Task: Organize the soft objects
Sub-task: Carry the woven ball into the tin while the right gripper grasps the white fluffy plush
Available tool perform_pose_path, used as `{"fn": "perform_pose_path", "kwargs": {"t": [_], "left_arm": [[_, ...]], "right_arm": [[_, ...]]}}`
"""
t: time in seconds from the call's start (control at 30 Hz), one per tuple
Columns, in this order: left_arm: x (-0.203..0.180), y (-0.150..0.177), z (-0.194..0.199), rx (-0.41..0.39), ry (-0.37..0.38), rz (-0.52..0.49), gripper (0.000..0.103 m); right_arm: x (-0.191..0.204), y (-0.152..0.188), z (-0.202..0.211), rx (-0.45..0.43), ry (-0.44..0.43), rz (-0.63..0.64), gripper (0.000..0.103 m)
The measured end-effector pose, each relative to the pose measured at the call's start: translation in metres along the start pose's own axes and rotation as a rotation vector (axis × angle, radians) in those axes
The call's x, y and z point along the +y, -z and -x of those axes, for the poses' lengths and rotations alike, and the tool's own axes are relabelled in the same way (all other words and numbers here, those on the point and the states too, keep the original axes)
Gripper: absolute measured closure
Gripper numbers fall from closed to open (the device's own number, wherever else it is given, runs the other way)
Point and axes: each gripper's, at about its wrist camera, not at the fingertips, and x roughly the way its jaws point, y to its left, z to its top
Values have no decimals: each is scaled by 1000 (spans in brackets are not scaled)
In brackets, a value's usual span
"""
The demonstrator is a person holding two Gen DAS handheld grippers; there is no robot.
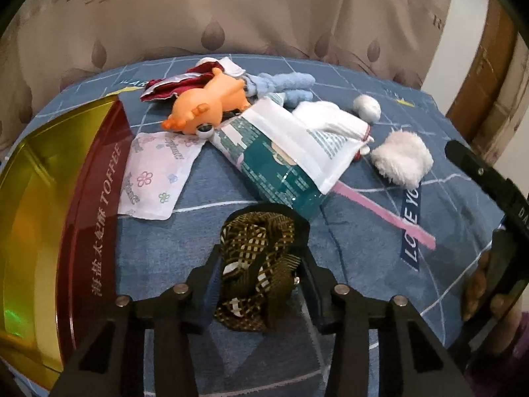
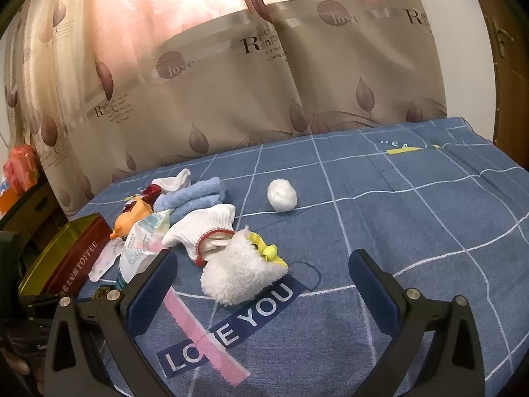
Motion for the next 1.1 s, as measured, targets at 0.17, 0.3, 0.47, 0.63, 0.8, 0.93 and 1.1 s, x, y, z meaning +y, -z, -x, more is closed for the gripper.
{"fn": "perform_pose_path", "kwargs": {"t": [0.17,0.3,0.47,0.63,0.8,0.93,1.1], "left_arm": [[-8,4,13,-29,-50,21,70],[-14,5,23,-22,-76,30,70],[-20,7,32,-27,-89,28,70],[-22,5,38,-36,-95,20,70],[-24,4,43,-45,-80,16,70],[-23,0,57,-68,-54,31,70],[-11,-12,83,-106,-49,49,70]], "right_arm": [[-2,-1,-2,10,-1,-10,0],[-4,-1,-4,24,-3,-24,0],[-8,-2,-8,49,-1,-44,0],[-5,-3,-11,98,23,-9,0],[4,1,-7,148,3,112,0],[4,3,-6,184,-11,158,0],[0,-6,-14,229,-27,180,0]]}}
